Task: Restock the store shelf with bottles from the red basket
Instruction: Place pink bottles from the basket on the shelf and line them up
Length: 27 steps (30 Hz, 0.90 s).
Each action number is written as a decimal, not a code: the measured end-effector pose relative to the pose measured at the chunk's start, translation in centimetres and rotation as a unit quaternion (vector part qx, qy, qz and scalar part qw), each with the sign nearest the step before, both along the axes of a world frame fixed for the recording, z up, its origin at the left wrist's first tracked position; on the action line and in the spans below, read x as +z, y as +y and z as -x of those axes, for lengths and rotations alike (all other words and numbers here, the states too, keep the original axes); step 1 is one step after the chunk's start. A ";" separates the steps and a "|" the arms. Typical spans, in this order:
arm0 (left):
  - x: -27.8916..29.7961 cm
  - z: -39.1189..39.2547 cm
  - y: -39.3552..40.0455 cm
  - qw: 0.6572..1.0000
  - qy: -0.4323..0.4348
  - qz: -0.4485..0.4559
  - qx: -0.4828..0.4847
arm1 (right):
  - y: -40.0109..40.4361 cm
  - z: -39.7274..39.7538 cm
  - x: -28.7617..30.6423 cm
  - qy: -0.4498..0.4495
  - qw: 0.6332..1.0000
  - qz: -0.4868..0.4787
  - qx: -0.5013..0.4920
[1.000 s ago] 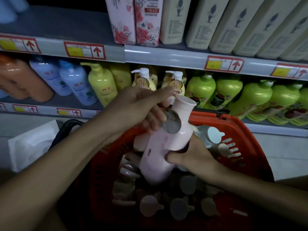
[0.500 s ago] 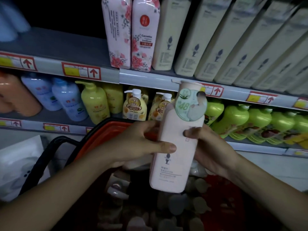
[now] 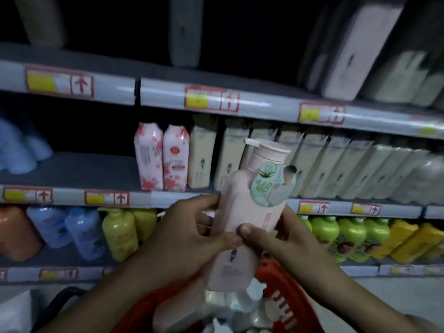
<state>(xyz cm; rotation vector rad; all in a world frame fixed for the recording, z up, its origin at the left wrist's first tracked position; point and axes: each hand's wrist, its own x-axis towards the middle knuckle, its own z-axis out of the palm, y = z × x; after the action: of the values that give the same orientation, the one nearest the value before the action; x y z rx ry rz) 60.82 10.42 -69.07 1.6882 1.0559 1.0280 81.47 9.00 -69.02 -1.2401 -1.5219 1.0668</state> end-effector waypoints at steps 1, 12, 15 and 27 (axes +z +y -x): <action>1.6 -0.6 0.4 1.000 -0.002 -0.015 0.002 | 0.2 -0.5 1.8 -0.015 1.000 -0.016 -0.010; 18.4 -6.3 9.9 0.949 0.058 -0.306 0.042 | 8.2 -3.3 17.3 -0.047 0.944 -0.290 -0.151; 20.6 -7.3 13.8 0.945 0.047 -0.315 0.073 | 12.1 -3.6 20.3 -0.111 0.919 -0.342 -0.163; 21.1 -11.2 26.4 0.967 0.028 -0.219 0.130 | 24.8 -5.8 21.5 -0.090 0.928 -0.284 -0.223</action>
<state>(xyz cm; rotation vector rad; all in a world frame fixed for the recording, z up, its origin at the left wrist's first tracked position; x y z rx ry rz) 72.04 36.77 -48.00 1.9693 1.1701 1.4760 87.23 33.75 -47.48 -1.1956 -1.4395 0.1903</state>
